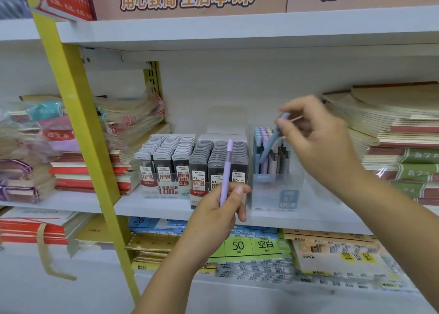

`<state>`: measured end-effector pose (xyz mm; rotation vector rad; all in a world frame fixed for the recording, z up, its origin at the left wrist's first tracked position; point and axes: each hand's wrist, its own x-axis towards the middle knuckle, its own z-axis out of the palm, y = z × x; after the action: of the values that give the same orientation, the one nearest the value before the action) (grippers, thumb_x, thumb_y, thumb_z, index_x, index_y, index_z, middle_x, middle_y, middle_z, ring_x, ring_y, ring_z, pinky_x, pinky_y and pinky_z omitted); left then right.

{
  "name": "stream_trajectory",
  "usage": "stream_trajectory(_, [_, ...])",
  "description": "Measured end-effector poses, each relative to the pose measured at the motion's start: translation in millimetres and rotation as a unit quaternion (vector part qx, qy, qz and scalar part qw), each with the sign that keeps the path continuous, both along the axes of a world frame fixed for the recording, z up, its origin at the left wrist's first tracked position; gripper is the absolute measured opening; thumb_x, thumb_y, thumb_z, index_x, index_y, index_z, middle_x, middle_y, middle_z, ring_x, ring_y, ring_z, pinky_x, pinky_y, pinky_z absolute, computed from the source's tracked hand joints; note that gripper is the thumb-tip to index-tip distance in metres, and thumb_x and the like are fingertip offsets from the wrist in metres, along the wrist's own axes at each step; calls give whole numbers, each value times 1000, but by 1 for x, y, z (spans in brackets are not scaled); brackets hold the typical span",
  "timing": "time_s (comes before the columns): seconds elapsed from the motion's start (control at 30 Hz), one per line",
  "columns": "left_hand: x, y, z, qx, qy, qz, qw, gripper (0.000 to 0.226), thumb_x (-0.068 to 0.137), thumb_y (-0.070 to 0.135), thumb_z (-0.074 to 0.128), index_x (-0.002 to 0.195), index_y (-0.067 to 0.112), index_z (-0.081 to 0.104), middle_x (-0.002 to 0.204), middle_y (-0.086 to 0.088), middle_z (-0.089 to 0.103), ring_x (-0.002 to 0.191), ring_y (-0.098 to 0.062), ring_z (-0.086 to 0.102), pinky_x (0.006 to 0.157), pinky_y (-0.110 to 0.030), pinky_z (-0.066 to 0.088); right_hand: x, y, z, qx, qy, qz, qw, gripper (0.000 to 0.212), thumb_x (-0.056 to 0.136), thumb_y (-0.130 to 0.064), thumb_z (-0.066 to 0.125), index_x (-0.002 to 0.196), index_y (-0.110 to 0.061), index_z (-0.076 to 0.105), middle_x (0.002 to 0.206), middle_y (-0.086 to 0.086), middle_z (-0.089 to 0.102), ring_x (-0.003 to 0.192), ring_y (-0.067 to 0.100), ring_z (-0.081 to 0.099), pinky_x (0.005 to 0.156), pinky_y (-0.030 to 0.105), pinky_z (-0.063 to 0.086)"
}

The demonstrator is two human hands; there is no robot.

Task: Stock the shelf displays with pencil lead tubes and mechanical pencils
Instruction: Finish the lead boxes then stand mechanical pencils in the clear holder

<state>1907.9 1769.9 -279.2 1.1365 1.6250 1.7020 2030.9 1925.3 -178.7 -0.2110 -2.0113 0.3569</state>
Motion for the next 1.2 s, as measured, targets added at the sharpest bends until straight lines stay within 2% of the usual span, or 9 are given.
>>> stream_trajectory(0.2, [-2,-2,-2,7,-16,5,1000,26,104,37,45,101,30,70,65,6,61,42,-4,37,41,-15,32,-14,5,-21,12,-96,-5,995,15,92,-23,62,106,-19,62,90,-2,69,79,16,69,74,41,58])
stream_trajectory(0.43, [-6,-3,-3,11,-21,12,1000,26,105,34,45,105,25,69,65,5,61,44,-5,36,41,-17,32,-22,7,-23,-47,-93,-6,995,19,87,-30,69,102,-30,57,83,-13,67,76,9,68,73,36,58])
stream_trajectory(0.57, [-7,-4,-4,9,-13,15,1000,26,105,35,45,103,28,69,66,6,62,44,-4,38,42,-16,34,-31,13,-22,85,-80,-114,987,17,82,-37,69,92,-24,64,83,-10,58,85,13,52,60,24,39])
stream_trajectory(0.63, [-7,-5,-3,7,-9,17,1000,26,105,36,45,102,29,69,66,6,62,44,-4,39,43,-15,34,-36,17,-22,104,-89,-156,978,18,80,-38,70,88,-22,68,87,-8,47,90,11,39,61,18,27])
stream_trajectory(0.83, [-4,-5,1,-5,19,10,1000,28,105,38,44,92,42,68,66,8,63,45,-3,40,44,-14,36,-33,11,-29,80,-115,-177,974,20,88,-28,67,105,-19,72,96,-6,45,99,20,43,77,29,34])
stream_trajectory(0.93, [1,-1,4,-11,61,9,998,26,105,38,44,94,39,68,65,10,63,47,-1,42,47,-10,36,-20,-10,-29,-46,-55,-46,996,23,93,-27,60,114,-26,67,94,-11,60,94,13,55,76,23,43])
stream_trajectory(1.03, [10,6,8,-29,110,-1,993,23,105,37,46,94,36,66,64,11,62,50,-3,42,49,-15,36,-11,-33,-24,-275,-64,158,946,27,92,-23,63,117,-31,61,87,-4,75,84,6,67,71,16,51])
stream_trajectory(1.13, [19,12,12,-30,146,12,989,13,101,37,54,94,36,64,65,14,62,51,-1,43,48,-16,37,-4,-38,-15,-328,-30,207,921,22,90,-8,63,109,-19,64,83,4,76,73,9,69,62,19,54])
stream_trajectory(1.2, [21,16,12,5,194,92,977,7,94,41,65,98,42,59,73,17,60,63,-1,50,55,-12,42,6,-31,-5,-320,53,195,926,19,90,-7,62,105,-18,62,82,5,75,69,13,69,58,21,55])
